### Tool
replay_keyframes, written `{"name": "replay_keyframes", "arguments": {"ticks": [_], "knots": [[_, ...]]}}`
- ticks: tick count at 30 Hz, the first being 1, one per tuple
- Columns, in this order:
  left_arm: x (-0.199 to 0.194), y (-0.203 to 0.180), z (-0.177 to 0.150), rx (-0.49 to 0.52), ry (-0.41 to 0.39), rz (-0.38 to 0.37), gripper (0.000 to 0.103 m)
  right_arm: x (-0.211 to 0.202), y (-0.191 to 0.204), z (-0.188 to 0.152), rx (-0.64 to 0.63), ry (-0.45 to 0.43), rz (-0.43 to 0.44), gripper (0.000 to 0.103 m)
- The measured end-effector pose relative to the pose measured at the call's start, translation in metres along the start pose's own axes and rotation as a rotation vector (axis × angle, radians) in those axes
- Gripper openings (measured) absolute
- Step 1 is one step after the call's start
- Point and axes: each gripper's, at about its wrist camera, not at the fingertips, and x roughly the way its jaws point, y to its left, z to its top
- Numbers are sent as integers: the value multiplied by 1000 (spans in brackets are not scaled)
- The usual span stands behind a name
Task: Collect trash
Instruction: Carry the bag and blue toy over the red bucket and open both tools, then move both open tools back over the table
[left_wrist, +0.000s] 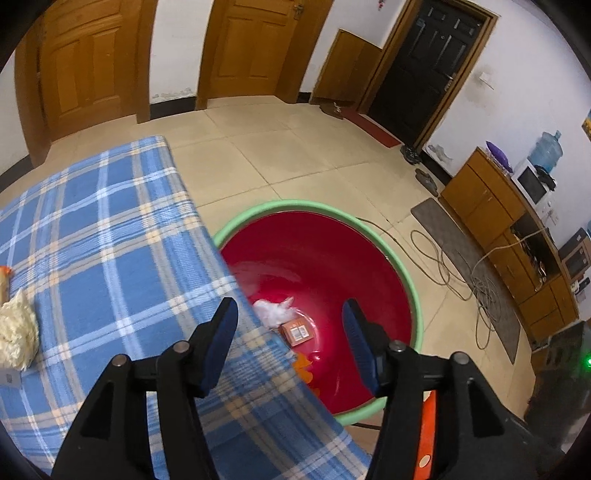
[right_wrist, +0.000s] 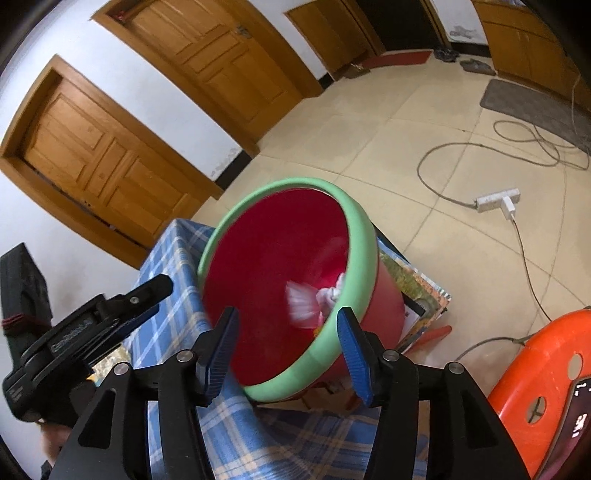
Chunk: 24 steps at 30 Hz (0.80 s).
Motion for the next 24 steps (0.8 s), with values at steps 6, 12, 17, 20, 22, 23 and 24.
{"name": "replay_keyframes", "arguments": {"ticks": [6,12,17,20,22,23,24], "knots": [[-28,24,-13,-58,-37,29,59,-15,16,-4,-40,-26,37,59],[-59,56,-24,-94,-72,103,59,-22,32,-15,-70,-21,60,59],[-91,96,-33,-163,-120,170,59,-25,42,-25,-97,-7,72,60],[-108,121,-36,-206,-140,222,60,-27,48,-30,-105,-1,78,60],[-116,139,-38,-241,-151,256,61,-30,53,-34,-115,1,82,60],[-118,145,-38,-252,-152,266,61,-31,55,-36,-120,1,84,60],[-121,153,-38,-266,-153,278,61,-31,57,-37,-124,1,87,60]]}}
